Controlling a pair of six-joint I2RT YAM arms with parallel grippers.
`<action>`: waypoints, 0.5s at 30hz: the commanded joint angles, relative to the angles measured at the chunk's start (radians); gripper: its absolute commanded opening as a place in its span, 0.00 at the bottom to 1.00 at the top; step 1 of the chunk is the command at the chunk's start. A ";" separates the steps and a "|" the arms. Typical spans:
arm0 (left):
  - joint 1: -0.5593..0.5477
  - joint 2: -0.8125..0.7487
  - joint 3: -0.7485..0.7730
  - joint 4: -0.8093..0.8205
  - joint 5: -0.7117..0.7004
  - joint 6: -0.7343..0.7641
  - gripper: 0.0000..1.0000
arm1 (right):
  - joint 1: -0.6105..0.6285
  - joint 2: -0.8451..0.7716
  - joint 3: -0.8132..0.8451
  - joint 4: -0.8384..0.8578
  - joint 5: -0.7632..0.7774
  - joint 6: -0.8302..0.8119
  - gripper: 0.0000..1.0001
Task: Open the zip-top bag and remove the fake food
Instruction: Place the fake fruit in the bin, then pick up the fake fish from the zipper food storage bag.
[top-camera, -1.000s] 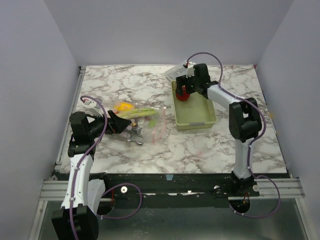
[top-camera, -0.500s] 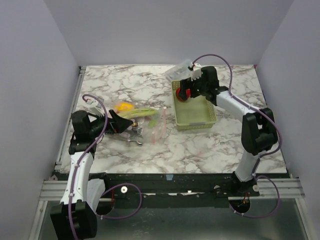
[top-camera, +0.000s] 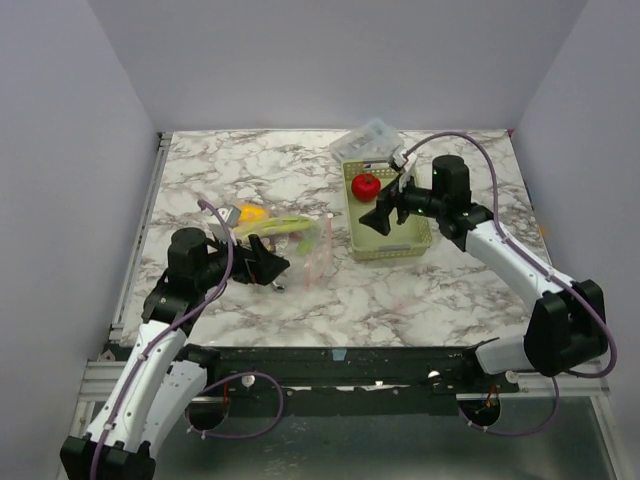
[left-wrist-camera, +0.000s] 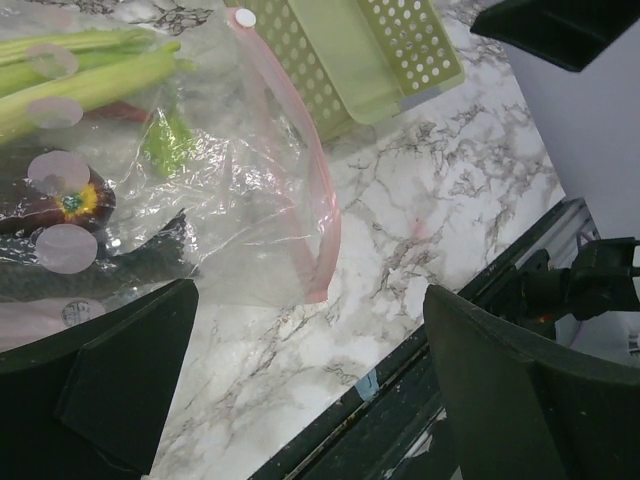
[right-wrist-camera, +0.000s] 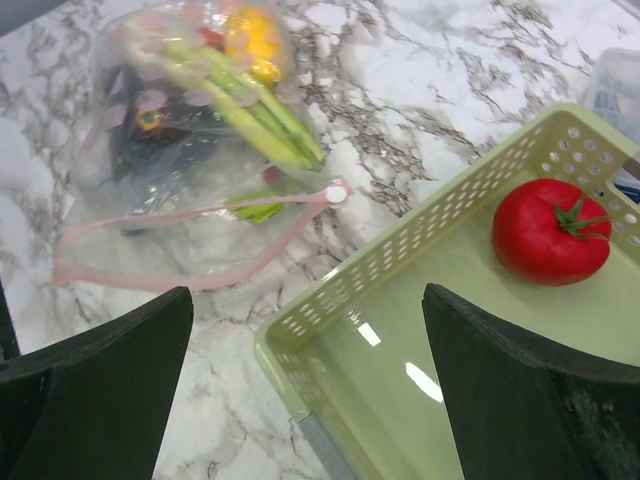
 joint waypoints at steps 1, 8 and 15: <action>-0.123 -0.038 0.097 -0.142 -0.274 -0.009 0.99 | 0.003 -0.104 -0.065 -0.025 -0.131 -0.111 1.00; -0.388 0.058 0.214 -0.229 -0.579 -0.067 0.99 | -0.046 -0.169 -0.170 -0.020 -0.231 -0.101 1.00; -0.576 0.204 0.307 -0.268 -0.826 -0.083 0.98 | -0.112 -0.227 -0.270 0.067 -0.325 -0.053 1.00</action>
